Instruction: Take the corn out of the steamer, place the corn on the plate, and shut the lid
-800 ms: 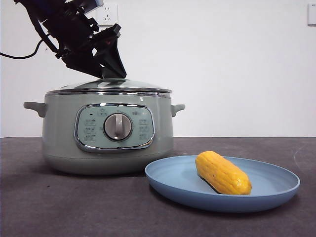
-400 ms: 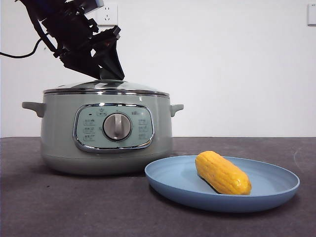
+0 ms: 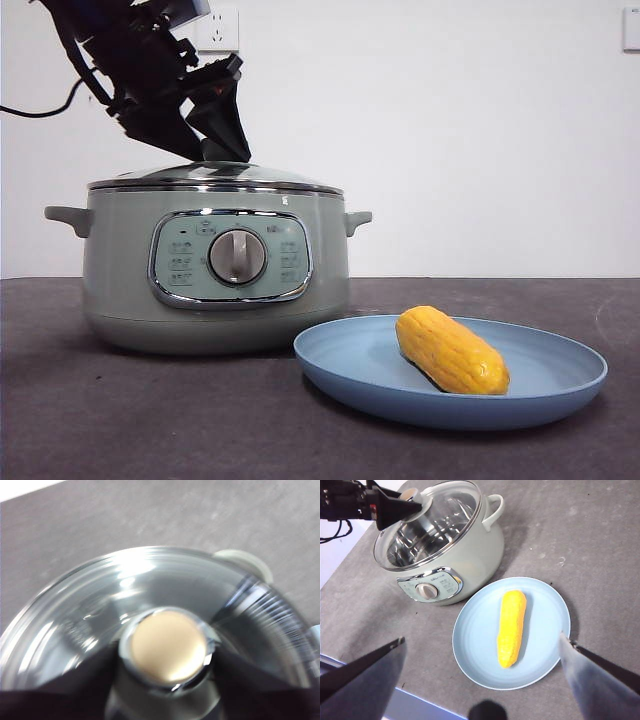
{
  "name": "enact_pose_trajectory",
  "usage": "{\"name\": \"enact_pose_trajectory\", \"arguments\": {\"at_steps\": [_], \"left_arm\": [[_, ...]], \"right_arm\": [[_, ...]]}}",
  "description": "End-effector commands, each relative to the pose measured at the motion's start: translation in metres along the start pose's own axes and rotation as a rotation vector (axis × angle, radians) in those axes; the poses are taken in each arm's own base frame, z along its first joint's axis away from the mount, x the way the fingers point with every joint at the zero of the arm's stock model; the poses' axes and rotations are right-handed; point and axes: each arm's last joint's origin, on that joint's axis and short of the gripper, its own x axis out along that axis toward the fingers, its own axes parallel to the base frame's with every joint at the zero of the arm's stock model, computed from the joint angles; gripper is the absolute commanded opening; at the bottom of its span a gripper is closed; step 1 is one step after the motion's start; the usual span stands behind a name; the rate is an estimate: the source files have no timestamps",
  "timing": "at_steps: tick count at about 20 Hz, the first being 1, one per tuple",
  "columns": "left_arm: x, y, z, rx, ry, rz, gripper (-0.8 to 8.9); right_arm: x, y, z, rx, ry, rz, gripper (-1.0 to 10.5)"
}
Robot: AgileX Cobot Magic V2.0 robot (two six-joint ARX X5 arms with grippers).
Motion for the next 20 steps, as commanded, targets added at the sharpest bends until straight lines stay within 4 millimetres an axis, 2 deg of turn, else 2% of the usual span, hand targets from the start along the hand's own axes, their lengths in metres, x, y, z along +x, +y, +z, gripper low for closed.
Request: {"name": "enact_pose_trajectory", "arguments": {"at_steps": [1, 5, 9, 14, 20], "left_arm": [[-0.006, 0.001, 0.001, 0.012, 0.004, 0.009, 5.66], [-0.021, 0.000, 0.013, 0.014, -0.006, 0.010, 5.66], [-0.046, -0.004, 0.025, 0.012, 0.007, 0.003, 5.66], [-0.095, -0.018, 0.033, -0.020, 0.082, -0.088, 5.65], [-0.158, -0.035, 0.027, -0.092, 0.198, -0.273, 5.61]], "right_arm": [[0.002, -0.001, -0.002, -0.014, 0.007, 0.000, 5.1], [0.002, -0.001, -0.003, -0.016, 0.023, -0.006, 5.1], [0.001, -0.002, -0.005, -0.050, 0.041, -0.012, 5.1], [0.001, -0.002, -0.008, -0.105, 0.088, 0.025, 5.0], [0.002, 0.001, -0.011, -0.171, 0.145, 0.140, 5.0]]}}
